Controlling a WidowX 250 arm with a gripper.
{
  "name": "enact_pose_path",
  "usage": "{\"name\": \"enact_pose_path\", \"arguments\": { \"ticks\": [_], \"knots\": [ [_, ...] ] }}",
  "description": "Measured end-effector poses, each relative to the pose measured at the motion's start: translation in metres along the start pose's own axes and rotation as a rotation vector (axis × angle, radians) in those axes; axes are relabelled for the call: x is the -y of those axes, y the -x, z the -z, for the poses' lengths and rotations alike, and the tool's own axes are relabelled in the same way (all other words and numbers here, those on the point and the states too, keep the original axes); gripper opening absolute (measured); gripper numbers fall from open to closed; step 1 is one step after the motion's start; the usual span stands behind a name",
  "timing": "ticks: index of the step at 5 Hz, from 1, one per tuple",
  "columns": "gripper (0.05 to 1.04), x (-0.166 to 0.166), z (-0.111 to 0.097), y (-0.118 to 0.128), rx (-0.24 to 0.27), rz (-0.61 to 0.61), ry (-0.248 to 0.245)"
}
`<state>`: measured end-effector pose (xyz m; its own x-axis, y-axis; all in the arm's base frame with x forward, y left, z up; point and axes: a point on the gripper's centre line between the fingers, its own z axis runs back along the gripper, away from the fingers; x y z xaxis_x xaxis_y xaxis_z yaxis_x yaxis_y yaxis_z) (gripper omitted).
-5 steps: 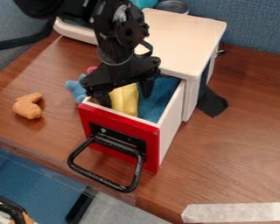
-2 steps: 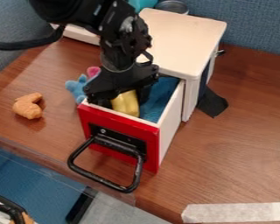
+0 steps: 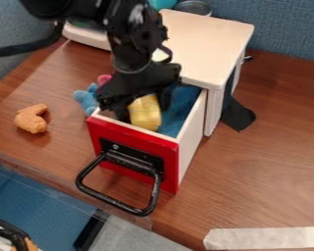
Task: Move the yellow object inside of the drawer in front of microwave oven
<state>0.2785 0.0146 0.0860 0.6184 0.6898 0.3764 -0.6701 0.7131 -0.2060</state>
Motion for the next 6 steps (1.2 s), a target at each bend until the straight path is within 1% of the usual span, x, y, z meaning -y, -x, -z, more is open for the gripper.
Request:
{"name": "enact_pose_path", "arguments": {
  "ticks": [1, 2, 4, 5, 6],
  "knots": [
    [0.815, 0.003, -0.012, -0.002, -0.019, -0.026, 0.027],
    [0.815, 0.005, -0.021, -0.012, -0.033, -0.054, 0.037],
    [0.815, -0.002, -0.040, -0.037, -0.063, -0.108, -0.004],
    [0.815, -0.008, -0.054, -0.056, -0.060, -0.146, -0.029],
    [0.815, -0.013, -0.066, -0.079, -0.019, -0.203, -0.037]
  ]
}}
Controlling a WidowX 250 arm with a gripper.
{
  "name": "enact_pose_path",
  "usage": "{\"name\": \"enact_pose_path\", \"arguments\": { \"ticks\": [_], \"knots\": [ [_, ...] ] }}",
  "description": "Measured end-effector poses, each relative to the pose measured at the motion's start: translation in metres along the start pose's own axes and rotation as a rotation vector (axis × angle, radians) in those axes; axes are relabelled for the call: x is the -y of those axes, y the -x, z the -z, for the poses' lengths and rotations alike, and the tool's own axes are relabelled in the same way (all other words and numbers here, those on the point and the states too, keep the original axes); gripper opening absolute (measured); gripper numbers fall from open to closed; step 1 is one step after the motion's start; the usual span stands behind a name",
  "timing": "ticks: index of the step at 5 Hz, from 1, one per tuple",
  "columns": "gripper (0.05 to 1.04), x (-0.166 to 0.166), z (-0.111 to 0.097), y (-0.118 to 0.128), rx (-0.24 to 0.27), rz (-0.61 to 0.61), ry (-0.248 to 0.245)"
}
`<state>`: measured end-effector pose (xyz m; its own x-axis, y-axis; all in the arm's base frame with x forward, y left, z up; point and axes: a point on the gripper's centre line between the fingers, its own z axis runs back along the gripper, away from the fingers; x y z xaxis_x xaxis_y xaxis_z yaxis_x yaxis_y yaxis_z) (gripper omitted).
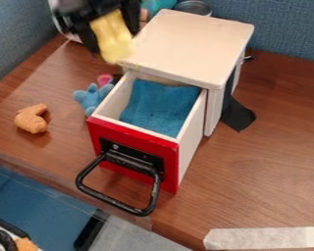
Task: Move the yellow object inside of the drawer in front of microwave oven
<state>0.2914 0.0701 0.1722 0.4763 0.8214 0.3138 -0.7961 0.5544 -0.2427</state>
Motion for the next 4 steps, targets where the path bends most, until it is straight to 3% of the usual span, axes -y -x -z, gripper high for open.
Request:
{"name": "enact_pose_path", "arguments": {
  "ticks": [2, 4],
  "knots": [
    [0.815, -0.010, 0.030, -0.050, 0.025, -0.153, -0.071],
    [0.814, -0.018, 0.083, -0.086, 0.052, -0.246, -0.170]
  ]
}}
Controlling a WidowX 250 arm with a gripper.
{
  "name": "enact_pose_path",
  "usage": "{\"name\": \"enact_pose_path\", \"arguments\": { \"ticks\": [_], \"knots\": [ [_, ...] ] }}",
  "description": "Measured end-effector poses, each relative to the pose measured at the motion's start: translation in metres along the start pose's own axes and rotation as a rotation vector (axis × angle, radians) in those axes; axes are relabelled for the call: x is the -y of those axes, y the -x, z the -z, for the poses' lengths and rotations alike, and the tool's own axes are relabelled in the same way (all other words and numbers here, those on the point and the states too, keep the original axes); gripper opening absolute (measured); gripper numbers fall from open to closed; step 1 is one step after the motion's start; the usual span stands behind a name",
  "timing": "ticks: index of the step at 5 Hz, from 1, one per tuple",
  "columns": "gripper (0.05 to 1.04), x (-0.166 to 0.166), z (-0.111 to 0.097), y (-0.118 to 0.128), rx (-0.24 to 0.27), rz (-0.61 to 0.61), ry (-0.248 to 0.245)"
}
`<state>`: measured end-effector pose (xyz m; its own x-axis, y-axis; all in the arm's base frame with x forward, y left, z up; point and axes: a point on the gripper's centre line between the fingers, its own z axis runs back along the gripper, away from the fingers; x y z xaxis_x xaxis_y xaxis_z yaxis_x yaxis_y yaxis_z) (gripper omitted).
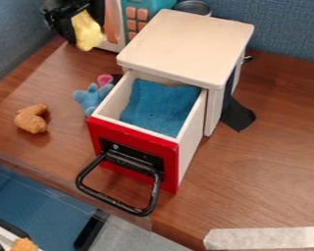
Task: Move the yellow object inside of the drawer in front of microwave oven
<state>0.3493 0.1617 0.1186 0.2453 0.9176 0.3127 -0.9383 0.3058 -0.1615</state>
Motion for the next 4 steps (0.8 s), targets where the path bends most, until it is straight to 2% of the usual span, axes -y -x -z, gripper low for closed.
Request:
{"name": "enact_pose_path", "arguments": {
  "ticks": [2, 4],
  "knots": [
    [0.814, 0.001, 0.052, -0.020, 0.004, -0.063, -0.064],
    [0.814, -0.008, 0.089, -0.025, 0.008, -0.053, -0.074]
  ]
}}
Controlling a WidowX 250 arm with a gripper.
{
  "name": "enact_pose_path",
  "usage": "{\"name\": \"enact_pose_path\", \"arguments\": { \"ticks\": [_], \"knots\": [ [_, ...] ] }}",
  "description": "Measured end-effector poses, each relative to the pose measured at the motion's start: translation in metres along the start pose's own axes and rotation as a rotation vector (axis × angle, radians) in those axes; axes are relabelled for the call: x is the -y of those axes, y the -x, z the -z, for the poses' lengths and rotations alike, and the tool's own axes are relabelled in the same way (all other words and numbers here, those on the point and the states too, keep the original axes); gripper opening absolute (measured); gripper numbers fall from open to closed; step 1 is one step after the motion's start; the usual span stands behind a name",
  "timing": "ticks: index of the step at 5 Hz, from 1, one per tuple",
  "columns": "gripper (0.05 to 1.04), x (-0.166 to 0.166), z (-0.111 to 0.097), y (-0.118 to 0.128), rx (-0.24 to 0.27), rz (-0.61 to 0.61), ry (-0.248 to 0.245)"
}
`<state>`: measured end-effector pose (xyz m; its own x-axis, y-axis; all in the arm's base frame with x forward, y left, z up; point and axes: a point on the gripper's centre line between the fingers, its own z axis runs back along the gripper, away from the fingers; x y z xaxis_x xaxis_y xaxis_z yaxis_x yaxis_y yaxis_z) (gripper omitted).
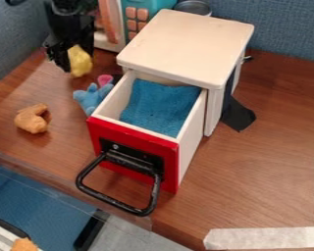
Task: Move the yellow object inside of the drawer in front of microwave oven
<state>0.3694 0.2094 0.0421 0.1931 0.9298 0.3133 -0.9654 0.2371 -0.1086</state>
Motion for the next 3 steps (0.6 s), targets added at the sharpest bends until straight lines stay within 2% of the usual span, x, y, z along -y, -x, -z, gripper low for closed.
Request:
{"name": "enact_pose_path", "arguments": {
  "ticks": [1, 2, 3],
  "knots": [
    [0.814, -0.0006, 0.0070, -0.0006, 0.003, -0.002, -0.012],
    [0.872, -0.0017, 0.0085, -0.0018, 0.011, 0.006, -0.020],
    [1.014, -0.0018, 0.0077, -0.0030, 0.021, 0.006, -0.023]
  ]
}}
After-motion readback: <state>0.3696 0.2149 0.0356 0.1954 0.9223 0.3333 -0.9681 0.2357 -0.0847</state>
